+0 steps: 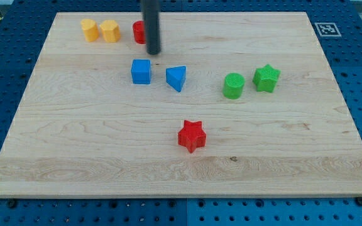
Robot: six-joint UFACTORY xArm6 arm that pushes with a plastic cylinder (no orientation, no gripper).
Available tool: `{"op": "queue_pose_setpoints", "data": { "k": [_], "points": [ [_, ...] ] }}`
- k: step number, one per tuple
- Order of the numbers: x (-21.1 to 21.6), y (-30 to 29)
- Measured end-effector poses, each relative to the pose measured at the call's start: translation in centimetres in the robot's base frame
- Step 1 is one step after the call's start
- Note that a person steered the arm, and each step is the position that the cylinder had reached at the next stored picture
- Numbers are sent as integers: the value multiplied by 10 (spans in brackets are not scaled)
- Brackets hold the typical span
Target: Move the yellow heart towards the bottom of the board
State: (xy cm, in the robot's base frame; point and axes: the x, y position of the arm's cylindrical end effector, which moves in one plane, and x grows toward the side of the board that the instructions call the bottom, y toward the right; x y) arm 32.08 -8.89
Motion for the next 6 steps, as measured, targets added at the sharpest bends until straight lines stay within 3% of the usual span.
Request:
{"op": "queue_pose_setpoints", "data": {
  "k": [2, 3, 4, 6],
  "points": [
    [-18, -129],
    [-56, -183],
    [-102, -162],
    [-84, -115]
  ]
}}
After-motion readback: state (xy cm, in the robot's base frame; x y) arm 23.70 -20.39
